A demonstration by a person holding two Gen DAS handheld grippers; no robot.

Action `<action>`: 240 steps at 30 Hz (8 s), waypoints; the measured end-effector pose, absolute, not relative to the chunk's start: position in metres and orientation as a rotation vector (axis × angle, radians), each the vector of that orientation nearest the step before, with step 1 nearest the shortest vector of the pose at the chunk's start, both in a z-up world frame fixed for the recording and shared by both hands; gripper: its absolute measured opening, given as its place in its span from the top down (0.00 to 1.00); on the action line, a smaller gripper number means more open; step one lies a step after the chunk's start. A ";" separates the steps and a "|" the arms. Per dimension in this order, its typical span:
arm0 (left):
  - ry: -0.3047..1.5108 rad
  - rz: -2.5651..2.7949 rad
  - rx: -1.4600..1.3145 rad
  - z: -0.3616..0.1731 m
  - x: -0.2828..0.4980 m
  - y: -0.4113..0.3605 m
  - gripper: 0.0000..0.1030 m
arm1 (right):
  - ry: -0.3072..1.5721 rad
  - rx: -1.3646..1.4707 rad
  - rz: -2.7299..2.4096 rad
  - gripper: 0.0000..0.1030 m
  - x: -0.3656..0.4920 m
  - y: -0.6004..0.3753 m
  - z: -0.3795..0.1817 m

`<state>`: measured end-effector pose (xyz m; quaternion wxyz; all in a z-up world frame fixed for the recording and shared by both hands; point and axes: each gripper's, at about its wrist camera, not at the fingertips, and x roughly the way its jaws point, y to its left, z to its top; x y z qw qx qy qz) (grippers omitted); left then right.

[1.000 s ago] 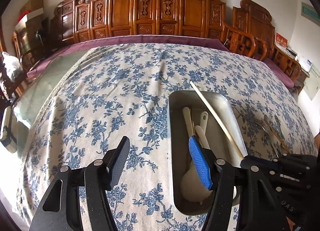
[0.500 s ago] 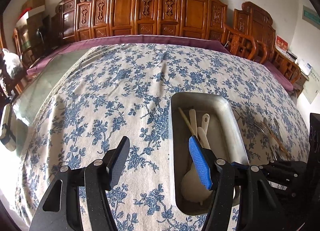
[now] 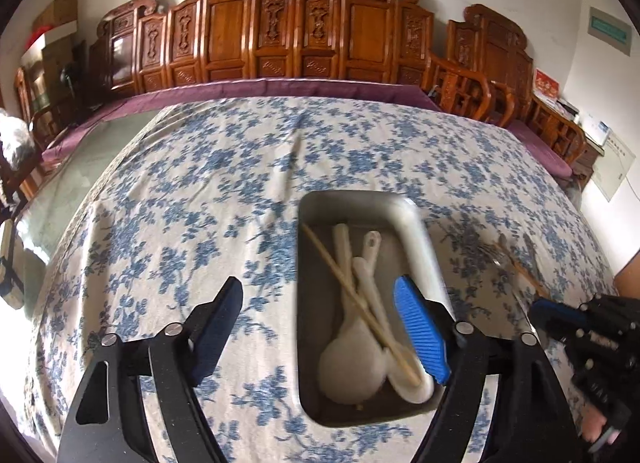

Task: Organize utensils
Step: 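Grasp another wooden chopstick from the pile with the right tool, then grasp the metal fork with the left tool while the right tool holds the chopstick, then carry the metal fork into the tray and open the left tool, then lower the chopstick into the tray and open the right tool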

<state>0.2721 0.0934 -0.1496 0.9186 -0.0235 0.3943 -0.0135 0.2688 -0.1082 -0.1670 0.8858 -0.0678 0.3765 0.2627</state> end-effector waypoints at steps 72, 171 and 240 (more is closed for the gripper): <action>0.975 -0.244 0.034 -0.216 0.312 -0.120 0.41 | 0.885 -0.078 0.363 0.94 0.300 -0.276 -0.224; 0.943 -0.078 0.047 -0.202 0.324 0.064 0.98 | 0.825 -0.093 0.522 0.94 0.261 -0.173 -0.192; 0.828 -0.064 -0.078 -0.153 0.302 0.108 0.87 | 0.856 -0.005 0.601 0.90 0.291 -0.074 -0.169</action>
